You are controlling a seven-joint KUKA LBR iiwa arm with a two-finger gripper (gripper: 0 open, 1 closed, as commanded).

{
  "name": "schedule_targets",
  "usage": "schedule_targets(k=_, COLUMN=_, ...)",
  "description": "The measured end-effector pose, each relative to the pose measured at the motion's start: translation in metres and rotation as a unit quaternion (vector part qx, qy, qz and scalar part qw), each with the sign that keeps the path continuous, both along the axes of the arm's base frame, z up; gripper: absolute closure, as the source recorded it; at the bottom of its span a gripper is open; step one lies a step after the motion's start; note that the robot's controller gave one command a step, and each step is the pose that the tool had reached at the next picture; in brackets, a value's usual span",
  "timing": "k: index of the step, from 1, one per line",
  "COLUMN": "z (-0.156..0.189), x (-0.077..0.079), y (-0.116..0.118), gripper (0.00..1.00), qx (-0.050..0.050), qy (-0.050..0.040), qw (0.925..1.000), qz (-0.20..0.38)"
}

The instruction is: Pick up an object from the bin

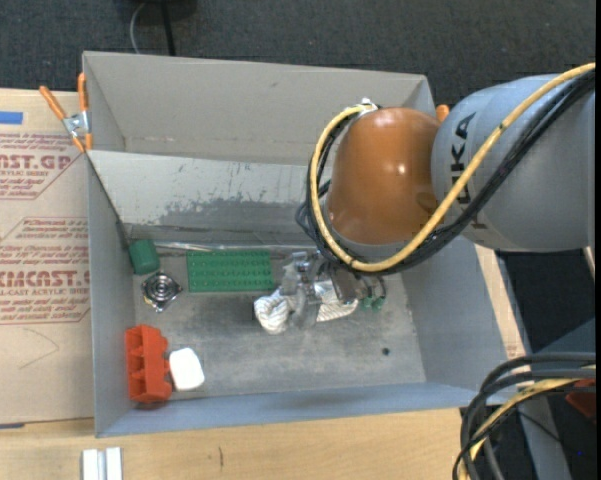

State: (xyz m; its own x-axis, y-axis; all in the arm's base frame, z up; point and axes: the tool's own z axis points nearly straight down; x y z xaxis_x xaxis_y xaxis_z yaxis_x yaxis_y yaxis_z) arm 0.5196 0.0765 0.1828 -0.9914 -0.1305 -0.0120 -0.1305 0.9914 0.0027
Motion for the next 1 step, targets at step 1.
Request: schedule_targets(k=1, z=0.0399, x=-0.0023, y=-0.0017, gripper=1.00, qx=-0.001, qy=0.0040, qw=1.0000, qz=-0.003)
